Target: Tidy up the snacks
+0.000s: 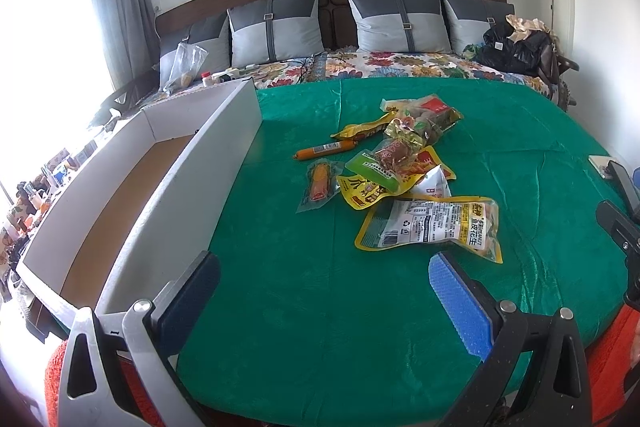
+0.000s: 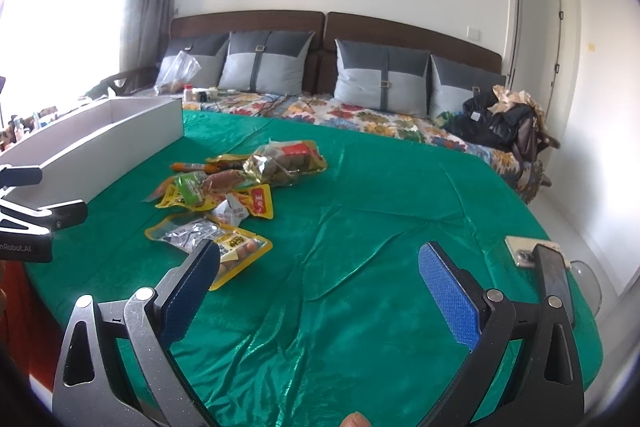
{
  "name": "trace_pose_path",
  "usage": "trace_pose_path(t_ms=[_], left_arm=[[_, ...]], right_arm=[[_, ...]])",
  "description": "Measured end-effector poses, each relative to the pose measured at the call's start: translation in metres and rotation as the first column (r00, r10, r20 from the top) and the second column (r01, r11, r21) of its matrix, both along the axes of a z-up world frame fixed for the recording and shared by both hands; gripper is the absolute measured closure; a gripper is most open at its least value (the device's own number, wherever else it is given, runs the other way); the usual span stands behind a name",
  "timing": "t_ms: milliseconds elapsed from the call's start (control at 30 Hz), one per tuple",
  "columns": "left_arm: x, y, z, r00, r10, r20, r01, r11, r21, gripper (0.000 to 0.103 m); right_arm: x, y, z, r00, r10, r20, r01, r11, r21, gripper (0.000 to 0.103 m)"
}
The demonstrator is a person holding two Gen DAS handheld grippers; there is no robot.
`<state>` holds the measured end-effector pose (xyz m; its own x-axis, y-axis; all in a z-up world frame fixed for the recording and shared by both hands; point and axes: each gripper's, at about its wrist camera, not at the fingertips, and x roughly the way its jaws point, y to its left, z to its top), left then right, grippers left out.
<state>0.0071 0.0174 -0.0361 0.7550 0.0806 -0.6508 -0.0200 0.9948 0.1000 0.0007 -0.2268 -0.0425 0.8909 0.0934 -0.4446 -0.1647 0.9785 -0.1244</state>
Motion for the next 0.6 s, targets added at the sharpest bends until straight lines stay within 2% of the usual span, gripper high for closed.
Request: trace_pose_path(t_ms=[600], left_arm=[[0.0015,0.0006,-0.0034,1.000,0.001,-0.005,-0.001,1.000,0.006,0.000]], right_arm=[[0.0018,-0.0013,-0.0018,1.000,0.001,-0.004,-0.001,1.000,0.002,0.002]])
